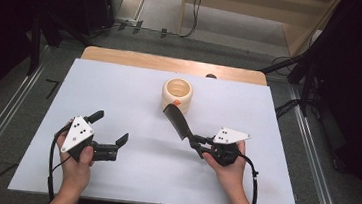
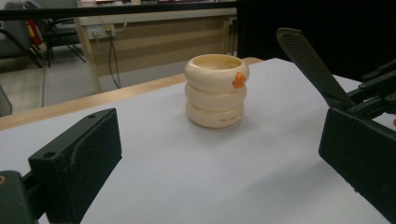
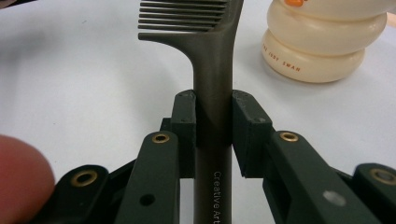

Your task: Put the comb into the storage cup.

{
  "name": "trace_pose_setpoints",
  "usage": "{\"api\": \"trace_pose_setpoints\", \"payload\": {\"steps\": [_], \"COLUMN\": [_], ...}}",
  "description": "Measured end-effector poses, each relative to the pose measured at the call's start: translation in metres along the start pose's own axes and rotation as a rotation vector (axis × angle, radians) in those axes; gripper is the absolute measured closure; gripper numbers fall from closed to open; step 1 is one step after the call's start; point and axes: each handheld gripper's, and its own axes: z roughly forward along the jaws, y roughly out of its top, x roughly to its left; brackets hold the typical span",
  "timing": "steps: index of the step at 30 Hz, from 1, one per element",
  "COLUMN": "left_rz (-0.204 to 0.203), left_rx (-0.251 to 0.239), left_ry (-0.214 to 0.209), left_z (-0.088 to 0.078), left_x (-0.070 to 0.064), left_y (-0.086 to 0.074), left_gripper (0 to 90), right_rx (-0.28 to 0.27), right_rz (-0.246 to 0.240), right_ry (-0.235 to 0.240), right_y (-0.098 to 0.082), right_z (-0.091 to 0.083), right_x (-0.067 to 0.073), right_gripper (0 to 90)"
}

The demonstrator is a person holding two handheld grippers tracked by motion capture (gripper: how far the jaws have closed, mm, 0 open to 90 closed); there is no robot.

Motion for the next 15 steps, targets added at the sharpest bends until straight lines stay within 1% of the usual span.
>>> {"api": "trace_pose_setpoints", "payload": {"steps": [7,15], "left_rz": [-0.004,-0.005], "left_rx": [-0.017,-0.026], "left_ry": [-0.035,-0.074], "left_z": [0.012,0.025], "left_x": [-0.009,-0.021], "left_y": [0.01,0.018], "left_gripper": [0.0,0.0], "right_rx": [-0.018,-0.041], "right_rz": [0.002,-0.001], "right_ry": [0.006,0.009], "right_y": [0.0,0.001], "right_z": [0.001,0.003], "right_x": [0.003,0.006], "right_gripper": [71.0,71.0]}}
